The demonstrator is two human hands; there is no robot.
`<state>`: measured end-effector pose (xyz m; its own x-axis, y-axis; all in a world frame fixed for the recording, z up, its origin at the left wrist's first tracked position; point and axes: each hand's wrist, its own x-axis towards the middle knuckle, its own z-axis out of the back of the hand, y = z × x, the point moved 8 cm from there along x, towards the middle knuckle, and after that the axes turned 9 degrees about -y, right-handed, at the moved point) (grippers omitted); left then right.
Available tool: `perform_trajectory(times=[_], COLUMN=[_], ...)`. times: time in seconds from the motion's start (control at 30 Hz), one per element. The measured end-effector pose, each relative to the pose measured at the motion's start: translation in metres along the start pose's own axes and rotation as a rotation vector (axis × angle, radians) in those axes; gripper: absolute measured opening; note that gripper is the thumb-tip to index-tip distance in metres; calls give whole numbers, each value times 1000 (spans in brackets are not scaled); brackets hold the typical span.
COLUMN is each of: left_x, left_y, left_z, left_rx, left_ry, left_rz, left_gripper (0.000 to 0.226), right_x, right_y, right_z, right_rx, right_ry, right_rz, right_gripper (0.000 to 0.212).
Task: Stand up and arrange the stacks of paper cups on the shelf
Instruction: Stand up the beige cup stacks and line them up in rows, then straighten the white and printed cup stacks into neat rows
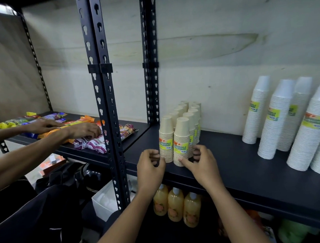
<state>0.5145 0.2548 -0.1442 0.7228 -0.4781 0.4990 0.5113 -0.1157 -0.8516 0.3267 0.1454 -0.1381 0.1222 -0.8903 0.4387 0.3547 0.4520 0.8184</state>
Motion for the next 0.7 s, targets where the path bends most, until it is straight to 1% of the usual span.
perform_trajectory(times=[0.07, 0.2, 0.33, 0.43, 0.53, 0.7], left_x=[-18, -45, -62, -72, -77, -82], left_y=[-12, -36, -69, -97, -118, -132], left_z=[-2, -22, -53, -79, -104, -149], left_rx=[-7, -35, -72, -113, -142, -132], left_ry=[7, 153, 288, 369, 374, 437], left_rz=[-39, -123, -207, -252, -292, -257], left_gripper=[14, 10, 10, 10, 7, 7], right_x=[-1, -13, -27, -33, -36, -35], right_y=[3, 9, -2, -14, -23, -42], right_z=[3, 25, 67, 104, 139, 200], right_rx=[-24, -52, -99, -137, -168, -191], right_ry=[40, 87, 24, -56, -122, -240], right_rz=[-5, 10, 11, -9, -22, -74], right_gripper=[68, 42, 24, 19, 18, 15])
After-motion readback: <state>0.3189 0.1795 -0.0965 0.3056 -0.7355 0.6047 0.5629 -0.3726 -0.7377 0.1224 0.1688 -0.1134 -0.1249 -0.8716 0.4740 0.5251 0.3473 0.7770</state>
